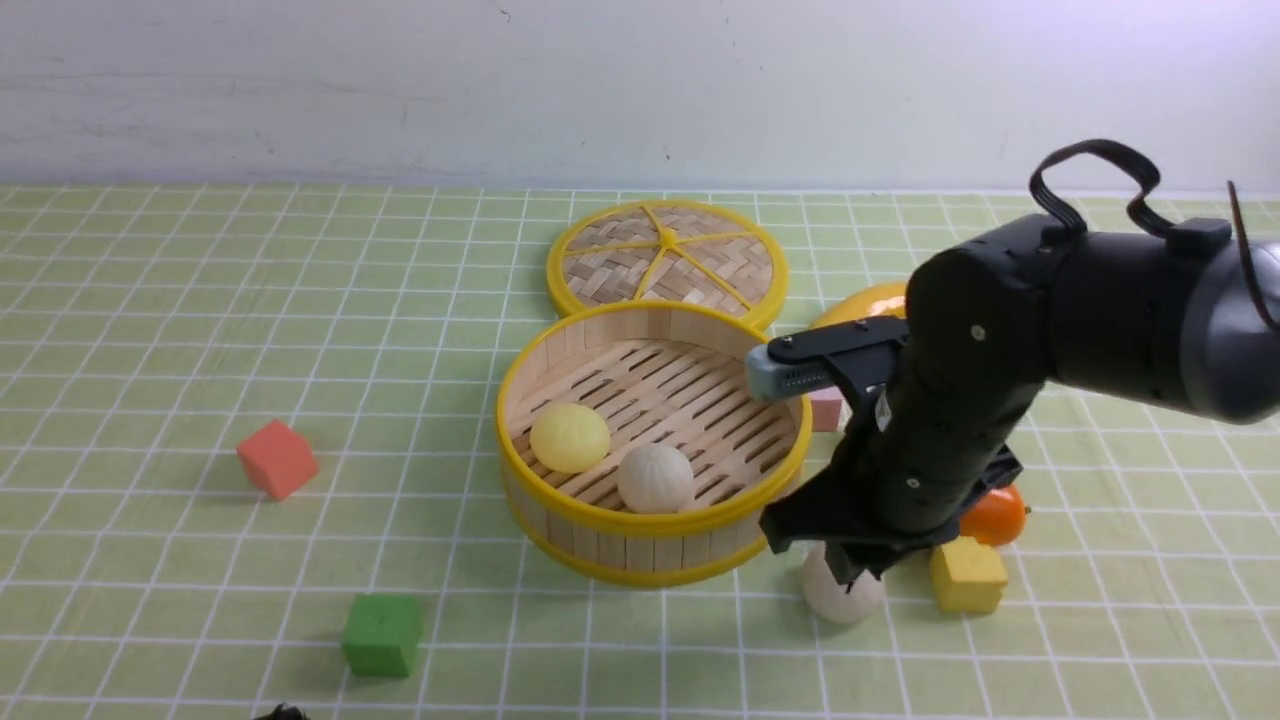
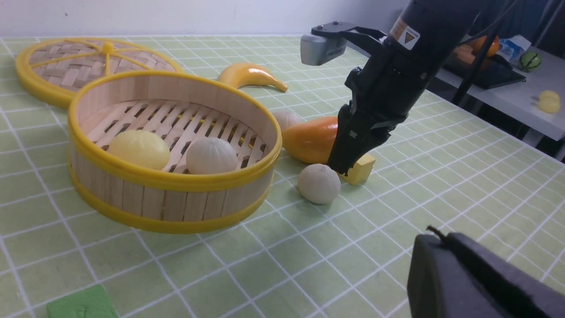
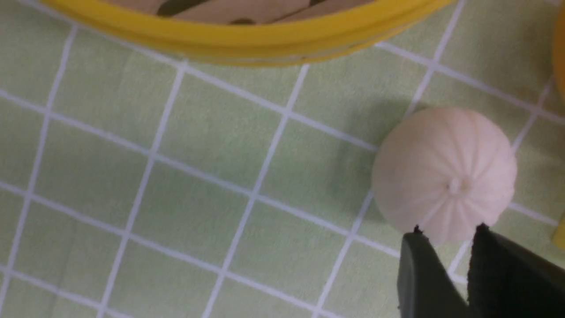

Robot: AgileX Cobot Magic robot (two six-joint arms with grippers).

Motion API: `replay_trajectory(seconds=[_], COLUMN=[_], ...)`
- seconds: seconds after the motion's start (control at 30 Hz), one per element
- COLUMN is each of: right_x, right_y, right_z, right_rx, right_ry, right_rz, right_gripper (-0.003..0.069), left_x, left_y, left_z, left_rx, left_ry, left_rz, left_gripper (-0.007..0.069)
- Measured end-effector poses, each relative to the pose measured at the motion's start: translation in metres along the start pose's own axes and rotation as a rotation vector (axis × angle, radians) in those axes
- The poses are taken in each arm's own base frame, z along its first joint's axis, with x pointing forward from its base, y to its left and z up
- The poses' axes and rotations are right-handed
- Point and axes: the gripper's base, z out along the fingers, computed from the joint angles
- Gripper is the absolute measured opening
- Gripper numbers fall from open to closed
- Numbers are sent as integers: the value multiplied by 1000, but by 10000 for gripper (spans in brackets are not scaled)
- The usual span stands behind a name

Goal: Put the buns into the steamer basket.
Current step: Use the right arm to grab a steamed stuffed bun, then use the right arm to put the steamed stuffed bun into the steamer

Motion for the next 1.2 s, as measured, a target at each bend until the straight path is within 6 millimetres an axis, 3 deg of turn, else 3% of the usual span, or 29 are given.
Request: replay_trajectory(seconds=[0.17, 0.53, 0.77, 0.8, 0.87, 1.0, 1.1, 1.2], right_x=[-10, -12, -11, -10, -9, -5, -14, -28], right_y=[-15, -16, -16, -16, -15, -12, -3, 3], right_z=[9, 25, 28, 23, 16, -19, -62, -74], right_rx=[-29, -43, -40, -41, -42, -66, -150, -205], right_ry=[-51, -35, -21, -17, -18, -43, -183, -281], right_rz=[84, 102, 77, 58, 51, 49, 24, 2], right_gripper=[272, 276, 124, 48, 13, 5, 5, 7], left_x=[0, 0, 0, 0, 0, 0, 0, 0], left_y=[0, 0, 0, 0, 0, 0, 0, 0], left_z=[0, 0, 0, 0, 0, 0, 0, 0], left_rx=[0, 0, 0, 0, 0, 0, 0, 0], left_ry=[-1, -1, -1, -1, -1, -1, -1, -1], left_rz=[0, 0, 0, 0, 0, 0, 0, 0], left_gripper=[-13, -13, -13, -13, -11, -8, -5, -6])
